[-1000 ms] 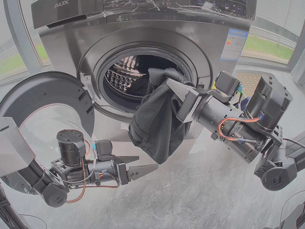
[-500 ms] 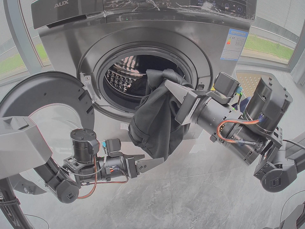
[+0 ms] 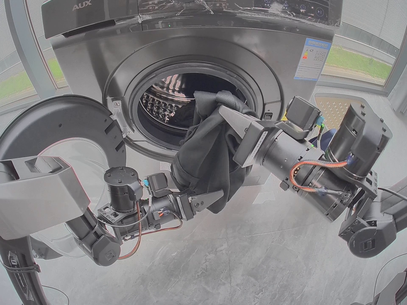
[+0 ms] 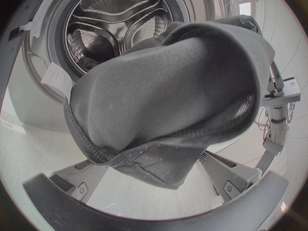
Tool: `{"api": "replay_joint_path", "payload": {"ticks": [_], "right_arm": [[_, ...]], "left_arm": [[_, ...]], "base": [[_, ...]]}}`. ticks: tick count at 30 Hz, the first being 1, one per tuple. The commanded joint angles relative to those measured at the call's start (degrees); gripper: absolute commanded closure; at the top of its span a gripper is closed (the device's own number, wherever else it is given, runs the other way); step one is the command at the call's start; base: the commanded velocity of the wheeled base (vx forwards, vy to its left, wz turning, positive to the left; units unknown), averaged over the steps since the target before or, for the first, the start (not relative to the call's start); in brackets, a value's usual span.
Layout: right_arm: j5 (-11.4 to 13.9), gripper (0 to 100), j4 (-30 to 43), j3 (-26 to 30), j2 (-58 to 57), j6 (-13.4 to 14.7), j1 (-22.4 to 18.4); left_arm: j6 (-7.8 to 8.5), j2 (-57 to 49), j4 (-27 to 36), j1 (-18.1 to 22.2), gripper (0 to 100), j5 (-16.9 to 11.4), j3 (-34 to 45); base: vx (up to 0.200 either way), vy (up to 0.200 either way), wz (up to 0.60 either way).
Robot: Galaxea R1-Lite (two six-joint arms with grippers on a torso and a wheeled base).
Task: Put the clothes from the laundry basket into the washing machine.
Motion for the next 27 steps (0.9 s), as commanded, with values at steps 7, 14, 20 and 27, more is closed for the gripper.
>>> {"api": "replay_joint_path", "payload": {"ticks": [7,14,20,27], "right_arm": [[-0.1,100,-0.1,0.3,-0.1,-0.1,0.0],[-0.5,100,0.0,0.9,-0.1,-0.3,-1.0],[-0.5,100,0.1,0.9,0.5,-0.5,-2.1],[-0.4,100,0.0,2.3,2.4,-1.1,-2.7]], "left_arm": [[-0.53,1.5,-3.3,-0.1,100,2.1,-1.8],[-0.44,0.7,-7.5,-0.1,100,2.8,0.5],[-0.18,-8.5,-10.7,-1.8,100,3.2,9.5],[0.26,-20.5,-10.7,-5.9,100,2.7,19.0]], "base": [[0.0,0.0,0.0],[0.0,0.0,0.0],[0.0,0.0,0.0],[0.0,0.0,0.0]]}}
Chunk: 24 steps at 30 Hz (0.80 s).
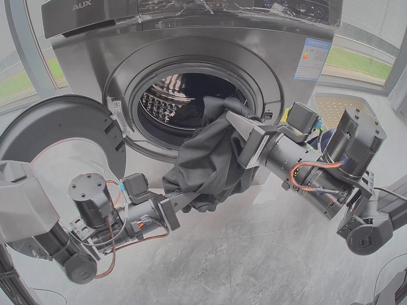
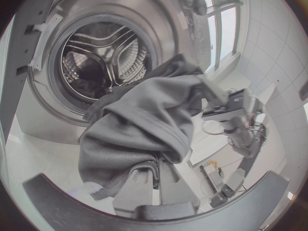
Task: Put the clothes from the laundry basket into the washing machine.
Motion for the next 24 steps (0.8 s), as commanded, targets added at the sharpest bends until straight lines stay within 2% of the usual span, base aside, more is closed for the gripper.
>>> {"api": "replay_joint_path", "payload": {"ticks": [1,3,4,8,13,17,20,21,22,24], "right_arm": [[0.1,100,-0.1,1.2,1.7,-0.3,-0.4],[0.1,100,-0.1,1.6,2.1,-0.3,-0.2],[0.2,0,-0.1,1.9,2.9,-0.3,0.1],[0.5,0,-0.1,4.1,4.1,-0.4,0.7],[0.7,0,0.0,8.4,4.7,-2.7,1.3],[0.7,0,0.0,10.2,4.6,-2.8,0.9],[0.7,0,0.0,11.5,4.5,-2.9,0.5],[0.7,0,0.0,11.5,4.5,-2.9,0.5],[0.7,0,0.0,12.7,4.5,-3.7,0.3],[0.7,0,-0.1,13.5,4.5,-4.3,0.0]], "left_arm": [[0.34,-11.6,-0.3,-3.8,100,-0.4,7.1],[0.34,-12.7,-0.3,-4.4,100,-0.4,7.7],[0.43,-13.8,-0.3,-4.5,100,-0.3,8.1],[0.34,-15.5,-0.3,-3.9,100,-0.5,7.5],[0.52,-15.9,-0.2,-2.6,100,0.3,4.5],[0.43,-15.7,-0.2,-0.9,100,0.8,2.3],[0.34,-15.6,-0.2,-0.1,100,3.6,0.5],[0.34,-15.6,-0.2,-0.1,100,3.6,0.5],[0.34,-15.1,-0.2,-0.1,100,5.4,-0.9],[0.43,-14.9,-0.2,-0.1,100,6.5,-1.5]], "base": [[0.0,0.0,0.0],[0.0,0.0,0.0],[0.0,0.0,0.0],[0.0,0.0,0.0],[0.0,0.0,0.0],[0.0,0.0,0.0],[0.0,0.0,0.0],[0.0,0.0,0.0],[0.0,0.0,0.0],[0.0,0.0,0.0]]}}
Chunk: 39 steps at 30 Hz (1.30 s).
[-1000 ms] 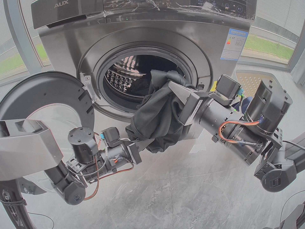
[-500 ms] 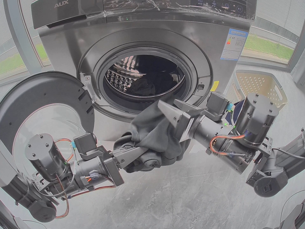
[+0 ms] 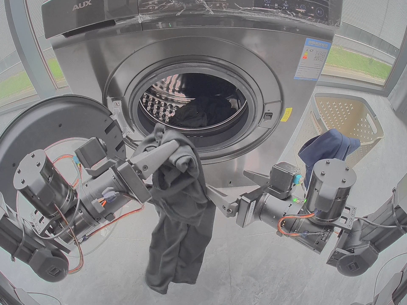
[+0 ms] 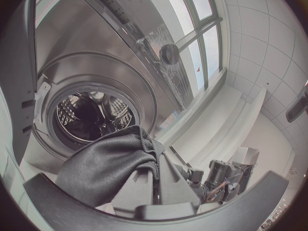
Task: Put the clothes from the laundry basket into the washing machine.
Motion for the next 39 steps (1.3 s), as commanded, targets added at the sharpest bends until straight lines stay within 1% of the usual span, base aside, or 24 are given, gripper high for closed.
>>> {"api": "replay_joint_path", "payload": {"ticks": [1,5,7,8,11,13,14,16,19,20,23,26,30,32,36,37,39], "right_arm": [[-0.1,0,0.0,2.2,0.1,-0.6,-0.6],[-0.2,0,0.0,2.9,0.2,-0.6,-0.8],[-0.2,0,0.0,2.9,0.2,-0.6,-0.8],[-0.2,0,-0.1,2.8,0.4,-0.6,-0.5],[-0.3,0,-0.2,2.3,0.5,-0.7,0.1],[-0.1,0,-0.7,1.6,1.1,-0.8,0.5],[-0.1,0,-0.7,1.6,1.1,-0.8,0.5],[0.1,0,-2.5,0.9,1.6,-1.5,0.9],[0.3,0,-4.0,-0.3,2.1,-1.5,1.7],[0.4,0,-4.3,-0.7,2.3,-1.5,1.9],[0.4,0,-4.7,-2.1,2.6,-1.5,2.1],[0.4,0,-4.7,-5.0,4.8,-1.6,1.9],[0.4,0,-4.7,-7.3,7.2,-1.7,2.0],[0.4,0,-4.7,-9.6,9.6,-1.7,2.1],[0.4,0,-4.8,-12.3,12.3,-2.9,1.4],[0.4,0,-4.8,-14.9,14.3,-3.3,1.0],[0.4,0,-5.2,-17.0,15.6,-3.4,0.8]], "left_arm": [[0.11,0.6,0.0,0.3,100,1.9,-1.9],[0.19,0.7,0.0,0.3,100,2.8,-2.6],[0.19,0.7,0.0,0.3,100,2.8,-2.6],[0.19,0.9,0.0,0.3,100,3.9,-3.3],[0.28,1.1,0.1,0.3,100,4.8,-3.9],[0.9,2.0,0.1,0.4,100,5.3,-4.3],[0.9,2.0,0.1,0.4,100,5.3,-4.3],[2.3,3.0,0.1,0.4,100,6.2,-4.8],[4.32,5.3,0.0,0.4,100,8.5,-5.6],[4.76,5.8,0.0,0.4,100,9.2,-6.0],[4.94,6.3,0.0,0.3,100,9.6,-6.2],[4.94,6.4,0.0,0.3,100,9.6,-6.3],[4.94,6.4,0.0,0.3,100,9.7,-6.4],[5.03,6.6,0.0,0.3,100,10.1,-7.0],[5.03,6.7,0.0,0.2,100,10.5,-7.1],[5.03,6.6,0.0,-0.1,100,10.5,-7.1],[5.03,6.5,0.0,-0.2,100,10.5,-7.1]], "base": [[0.0,0.0,0.0],[0.0,0.0,0.0],[0.0,0.0,0.0],[0.0,0.0,0.0],[0.0,0.0,0.0],[0.0,0.0,0.0],[0.0,0.0,0.0],[0.0,0.0,0.0],[0.0,0.0,0.0],[0.0,0.0,0.0],[0.0,0.0,0.0],[0.0,0.0,0.0],[0.0,0.0,0.0],[0.0,0.0,0.0],[0.0,0.0,0.0],[0.0,0.0,0.0],[0.0,0.0,0.0]]}}
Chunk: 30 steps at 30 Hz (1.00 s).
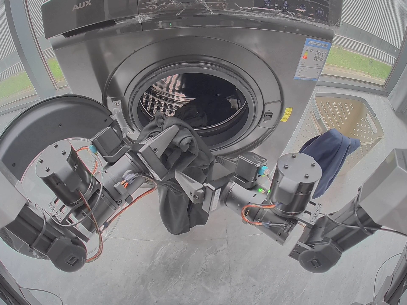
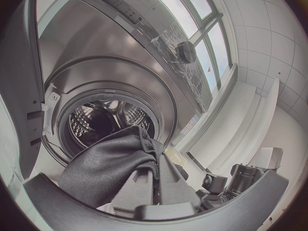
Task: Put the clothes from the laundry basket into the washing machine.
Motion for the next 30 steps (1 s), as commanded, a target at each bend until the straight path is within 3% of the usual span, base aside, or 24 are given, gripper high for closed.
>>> {"api": "replay_joint_path", "payload": {"ticks": [1,4,9,10,17,30], "right_arm": [[0.0,0,-0.4,-6.0,5.9,-0.5,-1.0],[-0.1,0,-0.4,-10.1,8.0,-0.6,-1.8],[-0.2,0,-0.9,-11.4,9.0,-0.6,-2.3],[-0.2,100,-1.6,-11.4,9.2,-0.6,-2.6],[-0.2,100,-3.2,-9.9,8.6,-0.6,-3.3],[0.5,100,-2.4,3.1,-6.1,-2.6,-5.2]], "left_arm": [[-0.01,0.0,0.0,-0.4,100,0.2,-0.2],[-0.09,-0.2,0.0,-0.3,100,0.2,-0.2],[-0.09,-0.3,0.0,-0.4,100,0.2,-0.2],[-0.09,-0.3,0.0,-0.4,100,0.2,-0.3],[-0.18,0.1,0.0,0.0,100,0.2,-0.2],[-0.09,1.1,0.0,0.3,100,0.2,-0.1]], "base": [[0.0,0.0,0.0],[0.0,0.0,0.0],[0.0,0.0,0.0],[0.0,0.0,0.0],[0.0,0.0,0.0],[0.0,0.0,0.0]]}}
